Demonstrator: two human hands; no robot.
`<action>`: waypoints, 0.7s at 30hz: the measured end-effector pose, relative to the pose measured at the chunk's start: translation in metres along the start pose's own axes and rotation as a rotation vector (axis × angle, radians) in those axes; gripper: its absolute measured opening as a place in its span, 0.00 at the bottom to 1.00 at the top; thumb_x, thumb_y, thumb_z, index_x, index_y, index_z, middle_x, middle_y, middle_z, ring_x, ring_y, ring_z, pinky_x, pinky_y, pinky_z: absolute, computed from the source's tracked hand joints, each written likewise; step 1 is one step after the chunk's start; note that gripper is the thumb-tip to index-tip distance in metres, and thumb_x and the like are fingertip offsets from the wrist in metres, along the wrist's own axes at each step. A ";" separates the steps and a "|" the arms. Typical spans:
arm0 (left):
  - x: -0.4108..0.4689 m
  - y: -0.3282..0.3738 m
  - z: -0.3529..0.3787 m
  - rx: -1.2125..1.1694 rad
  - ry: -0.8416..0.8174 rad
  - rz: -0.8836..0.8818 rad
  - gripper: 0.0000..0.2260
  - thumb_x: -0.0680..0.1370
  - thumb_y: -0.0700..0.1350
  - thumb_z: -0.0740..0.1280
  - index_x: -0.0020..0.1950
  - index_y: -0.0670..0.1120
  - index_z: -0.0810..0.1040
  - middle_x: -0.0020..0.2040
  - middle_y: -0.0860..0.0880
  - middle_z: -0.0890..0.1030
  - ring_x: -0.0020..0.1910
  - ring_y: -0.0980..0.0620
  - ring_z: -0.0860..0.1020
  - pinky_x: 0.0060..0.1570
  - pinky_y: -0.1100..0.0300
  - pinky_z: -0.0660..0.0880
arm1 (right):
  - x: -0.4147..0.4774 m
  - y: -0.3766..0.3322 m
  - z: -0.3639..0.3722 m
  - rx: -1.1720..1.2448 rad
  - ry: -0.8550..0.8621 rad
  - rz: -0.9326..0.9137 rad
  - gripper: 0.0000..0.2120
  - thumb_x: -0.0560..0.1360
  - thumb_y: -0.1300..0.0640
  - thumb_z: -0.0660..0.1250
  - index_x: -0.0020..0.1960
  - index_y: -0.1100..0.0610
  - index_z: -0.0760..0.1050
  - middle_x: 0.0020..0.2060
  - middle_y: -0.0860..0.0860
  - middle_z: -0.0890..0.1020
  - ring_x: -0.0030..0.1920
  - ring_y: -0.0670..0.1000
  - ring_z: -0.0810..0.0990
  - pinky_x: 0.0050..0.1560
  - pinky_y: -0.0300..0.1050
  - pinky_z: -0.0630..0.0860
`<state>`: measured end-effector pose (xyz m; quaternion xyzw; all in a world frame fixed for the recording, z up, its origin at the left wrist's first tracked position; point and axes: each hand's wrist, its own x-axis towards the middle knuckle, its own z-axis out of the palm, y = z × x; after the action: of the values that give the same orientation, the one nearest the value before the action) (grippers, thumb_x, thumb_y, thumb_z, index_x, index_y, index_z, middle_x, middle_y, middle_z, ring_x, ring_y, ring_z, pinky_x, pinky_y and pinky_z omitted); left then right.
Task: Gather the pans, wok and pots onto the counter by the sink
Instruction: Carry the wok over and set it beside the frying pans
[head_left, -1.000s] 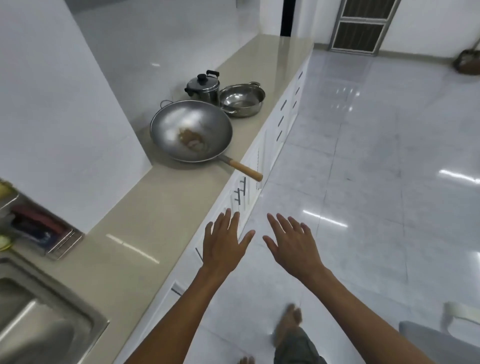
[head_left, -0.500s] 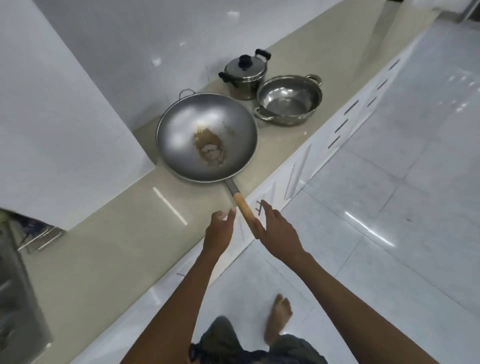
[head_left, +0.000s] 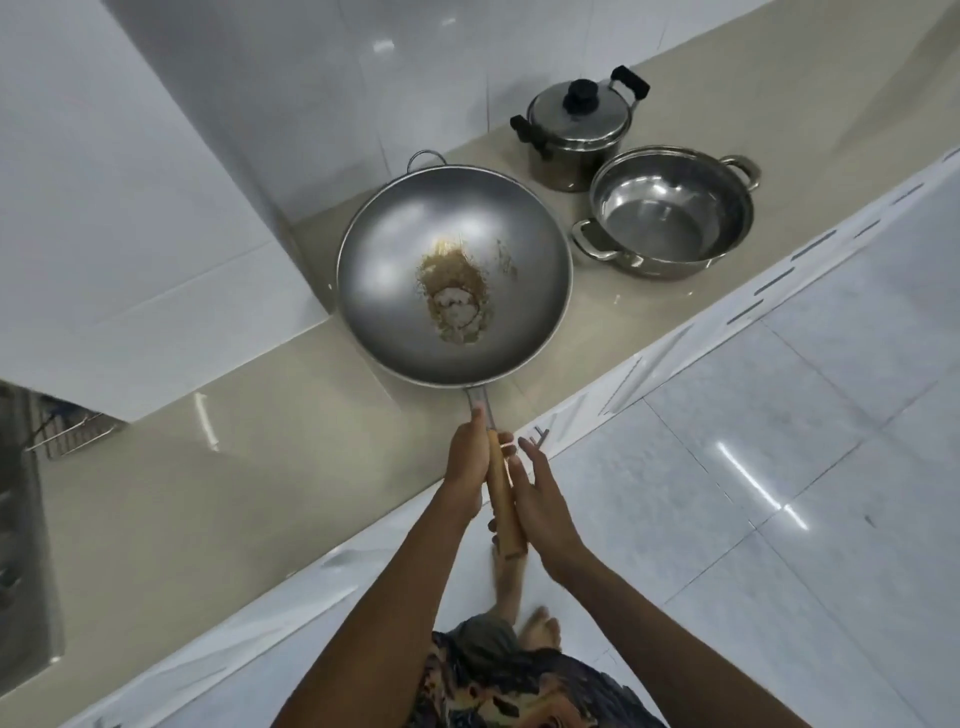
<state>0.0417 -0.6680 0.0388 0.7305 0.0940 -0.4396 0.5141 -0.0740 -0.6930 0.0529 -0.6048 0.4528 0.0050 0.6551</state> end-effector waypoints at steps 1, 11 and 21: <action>0.005 -0.002 0.005 -0.028 -0.016 -0.031 0.31 0.81 0.66 0.52 0.52 0.40 0.82 0.44 0.44 0.88 0.44 0.45 0.87 0.52 0.50 0.82 | 0.000 0.000 -0.001 0.021 0.009 -0.007 0.15 0.81 0.39 0.55 0.67 0.29 0.62 0.51 0.38 0.83 0.41 0.52 0.88 0.37 0.46 0.85; 0.021 0.002 0.030 0.137 0.133 0.079 0.28 0.83 0.63 0.50 0.53 0.42 0.79 0.50 0.42 0.83 0.49 0.47 0.81 0.49 0.59 0.75 | 0.001 -0.017 -0.021 0.024 -0.057 -0.023 0.23 0.80 0.36 0.53 0.74 0.34 0.58 0.43 0.40 0.82 0.38 0.46 0.85 0.30 0.31 0.77; -0.014 -0.011 0.087 0.063 0.306 0.143 0.27 0.83 0.63 0.51 0.45 0.43 0.79 0.44 0.43 0.84 0.47 0.47 0.83 0.47 0.59 0.79 | -0.002 -0.004 -0.095 -0.138 -0.170 -0.113 0.18 0.76 0.36 0.54 0.61 0.39 0.71 0.36 0.48 0.83 0.32 0.42 0.83 0.27 0.29 0.74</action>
<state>-0.0200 -0.7311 0.0345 0.8094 0.1053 -0.2882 0.5007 -0.1288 -0.7684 0.0706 -0.6704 0.3595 0.0502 0.6472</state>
